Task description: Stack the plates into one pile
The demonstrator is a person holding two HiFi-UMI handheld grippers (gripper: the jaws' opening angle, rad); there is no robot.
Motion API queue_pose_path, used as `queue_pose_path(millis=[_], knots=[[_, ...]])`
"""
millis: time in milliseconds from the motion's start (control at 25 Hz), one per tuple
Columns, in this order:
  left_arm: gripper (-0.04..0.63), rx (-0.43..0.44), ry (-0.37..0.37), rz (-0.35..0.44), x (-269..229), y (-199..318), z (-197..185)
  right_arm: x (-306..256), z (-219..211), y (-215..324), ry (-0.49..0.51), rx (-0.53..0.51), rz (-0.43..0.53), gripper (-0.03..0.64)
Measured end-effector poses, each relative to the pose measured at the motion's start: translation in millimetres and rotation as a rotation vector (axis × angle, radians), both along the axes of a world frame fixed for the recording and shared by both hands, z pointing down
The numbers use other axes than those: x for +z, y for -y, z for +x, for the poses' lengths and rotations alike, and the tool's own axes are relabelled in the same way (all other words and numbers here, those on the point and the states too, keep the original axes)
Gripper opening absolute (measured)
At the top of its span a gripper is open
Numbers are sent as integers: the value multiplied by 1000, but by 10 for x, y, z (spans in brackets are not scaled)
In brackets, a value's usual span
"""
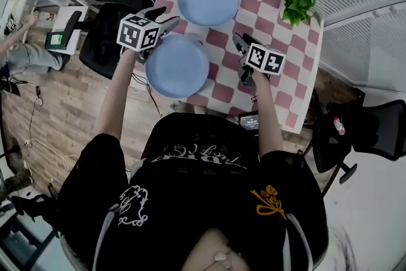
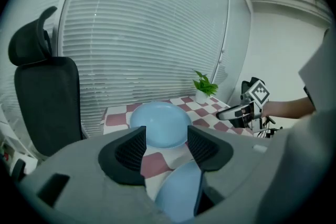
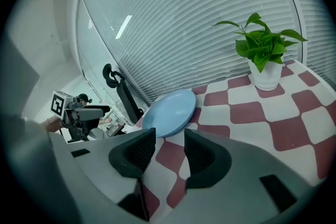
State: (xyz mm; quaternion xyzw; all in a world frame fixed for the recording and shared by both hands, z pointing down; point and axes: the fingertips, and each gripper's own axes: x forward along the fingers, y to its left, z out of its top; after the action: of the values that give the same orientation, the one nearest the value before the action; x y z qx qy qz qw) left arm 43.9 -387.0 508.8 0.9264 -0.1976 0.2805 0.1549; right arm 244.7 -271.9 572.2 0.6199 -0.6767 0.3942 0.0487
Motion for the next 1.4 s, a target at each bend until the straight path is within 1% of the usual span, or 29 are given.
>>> queue_pose_path(millis=[160,240,320,520,720,840,920,1120,1160,1240,1400], knots=[[244,108,62,-62,375,325,23,148,-22,242,20,94,-30,153],[244,148,75,-102,562,488,43,234,-26,389,25,133,-49,153],[244,171,71,-146,729,647,71,319,-39,544,38,166,-65,153],[244,168,44,-261,1127,926,187,543,-31,790,72,243,-112,153],[244,162,30,-324,1383,1017,249,781,-56,907,118,290,-174,153],[242,183,-4,-330,1393,1020,306,871,-134,948,119,274,-209,152],[242,203,-12,-322,1394,1008,336,902,-176,953,106,272,-217,147],[232,236,-31,-311,1409,989,402,906,-197,946,167,330,-212,123],[218,239,-28,-303,1414,990,408,894,-204,942,178,336,-217,120],[218,246,-16,-282,1401,994,400,839,-211,935,187,344,-215,118],[218,254,-57,-269,1212,935,363,637,-241,878,198,349,-180,118]])
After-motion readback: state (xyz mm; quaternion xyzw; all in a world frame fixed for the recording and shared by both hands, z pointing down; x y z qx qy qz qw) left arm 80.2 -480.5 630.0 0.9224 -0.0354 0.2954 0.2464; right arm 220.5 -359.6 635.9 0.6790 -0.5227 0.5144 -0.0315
